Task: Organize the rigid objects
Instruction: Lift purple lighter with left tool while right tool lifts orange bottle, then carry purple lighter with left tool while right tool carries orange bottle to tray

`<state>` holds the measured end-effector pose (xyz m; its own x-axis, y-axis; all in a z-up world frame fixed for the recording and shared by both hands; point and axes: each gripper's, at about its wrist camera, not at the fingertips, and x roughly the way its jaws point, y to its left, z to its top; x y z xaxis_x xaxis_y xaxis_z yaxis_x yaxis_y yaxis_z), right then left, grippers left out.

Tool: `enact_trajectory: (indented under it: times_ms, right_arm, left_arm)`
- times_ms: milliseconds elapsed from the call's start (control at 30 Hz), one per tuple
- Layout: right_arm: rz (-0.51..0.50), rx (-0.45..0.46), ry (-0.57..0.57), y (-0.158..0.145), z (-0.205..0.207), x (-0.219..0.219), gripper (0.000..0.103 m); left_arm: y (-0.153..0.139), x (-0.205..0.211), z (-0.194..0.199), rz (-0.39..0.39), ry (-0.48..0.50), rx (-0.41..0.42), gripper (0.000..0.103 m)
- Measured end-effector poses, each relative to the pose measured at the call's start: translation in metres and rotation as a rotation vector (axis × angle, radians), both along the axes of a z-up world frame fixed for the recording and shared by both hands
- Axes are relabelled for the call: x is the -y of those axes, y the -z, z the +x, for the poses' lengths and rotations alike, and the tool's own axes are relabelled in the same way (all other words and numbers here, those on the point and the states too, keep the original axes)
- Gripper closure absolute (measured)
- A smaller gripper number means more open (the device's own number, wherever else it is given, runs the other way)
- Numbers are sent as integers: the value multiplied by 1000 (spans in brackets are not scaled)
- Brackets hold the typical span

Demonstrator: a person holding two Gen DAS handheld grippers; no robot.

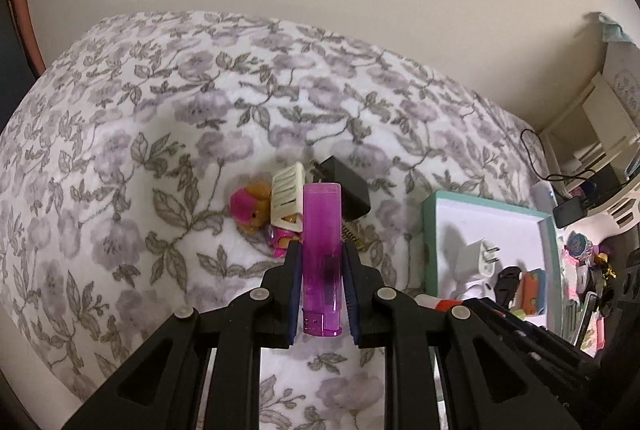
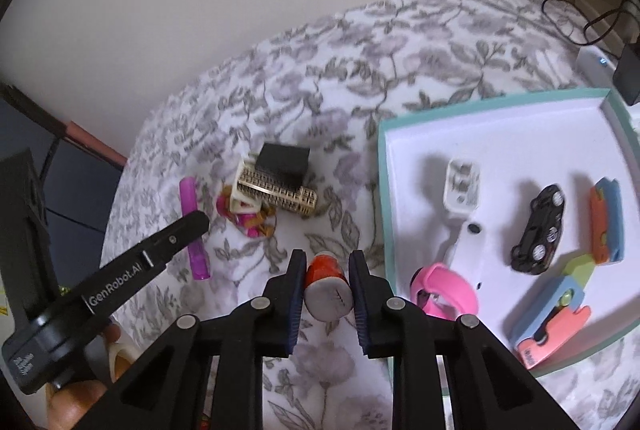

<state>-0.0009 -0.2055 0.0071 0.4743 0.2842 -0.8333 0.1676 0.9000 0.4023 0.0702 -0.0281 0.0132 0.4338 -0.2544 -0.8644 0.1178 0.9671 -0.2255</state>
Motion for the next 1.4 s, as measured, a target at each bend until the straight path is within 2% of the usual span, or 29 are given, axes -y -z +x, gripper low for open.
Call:
enact_trajectory:
  times_ms: [200, 400, 500, 633, 800, 1100, 1400]
  right_arm:
    - [24, 15, 34, -6, -1, 11, 79]
    - [14, 53, 123, -23, -9, 45, 79]
    - [24, 59, 200, -27, -16, 73, 80]
    - [-53, 43, 306, -28, -28, 108, 80]
    - [-53, 17, 385, -20, -40, 145, 80]
    - [-93, -16, 429, -9, -46, 166, 80]
    - [-130, -101, 392, 14, -39, 163, 80]
  left_arm:
    - [-10, 4, -2, -11, 5, 25, 83]
    - [-18, 23, -9, -17, 53, 47, 83]
    - [-21, 46, -18, -14, 112, 60, 83]
    - [-20, 78, -30, -9, 195, 55, 83]
    - [-11, 124, -48, -27, 322, 19, 83]
    - [8, 177, -75, 17, 458, -6, 83]
    - [27, 183, -71, 38, 453, -49, 83]
